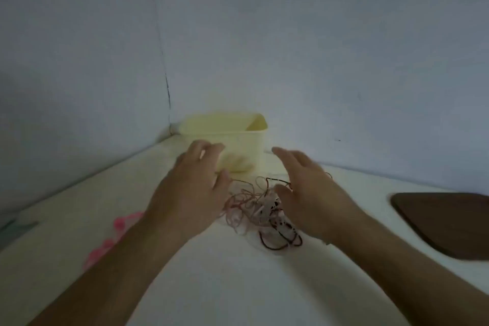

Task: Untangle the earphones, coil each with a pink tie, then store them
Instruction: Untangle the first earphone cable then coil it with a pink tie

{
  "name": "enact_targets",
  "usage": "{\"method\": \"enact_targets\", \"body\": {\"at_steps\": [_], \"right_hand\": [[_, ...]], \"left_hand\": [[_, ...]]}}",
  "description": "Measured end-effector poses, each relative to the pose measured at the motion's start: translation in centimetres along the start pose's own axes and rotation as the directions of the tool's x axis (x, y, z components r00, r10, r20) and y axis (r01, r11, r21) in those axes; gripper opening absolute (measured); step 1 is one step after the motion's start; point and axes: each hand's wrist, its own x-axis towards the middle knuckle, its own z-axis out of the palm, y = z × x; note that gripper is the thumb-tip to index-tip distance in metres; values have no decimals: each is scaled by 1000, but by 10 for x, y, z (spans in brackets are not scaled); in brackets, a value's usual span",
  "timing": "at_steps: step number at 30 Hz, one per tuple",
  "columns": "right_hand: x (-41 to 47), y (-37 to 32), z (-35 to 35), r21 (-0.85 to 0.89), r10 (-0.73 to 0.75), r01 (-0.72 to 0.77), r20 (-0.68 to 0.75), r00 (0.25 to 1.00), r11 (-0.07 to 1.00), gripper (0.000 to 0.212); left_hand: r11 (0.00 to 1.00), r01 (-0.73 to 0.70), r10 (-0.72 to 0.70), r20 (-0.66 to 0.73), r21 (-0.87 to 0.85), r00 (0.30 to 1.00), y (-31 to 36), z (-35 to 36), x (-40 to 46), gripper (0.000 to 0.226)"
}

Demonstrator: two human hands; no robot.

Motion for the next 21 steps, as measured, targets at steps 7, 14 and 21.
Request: {"method": "enact_targets", "body": {"at_steps": [7,14,21], "right_hand": [[-26,25,57,-84,76,-63,157,985,994,73],[7,63,51,-295,107,-77,88,990,952,62],[32,82,6,-399,368,-231,312,876,888,109]], "left_hand": [[973,229,-221,339,18,915,-10,69,-37,43],[938,258,-185,293,-231,938,-2,92,-1,21],[820,269,-79,365,-506,927,-15,109,28,56]]}}
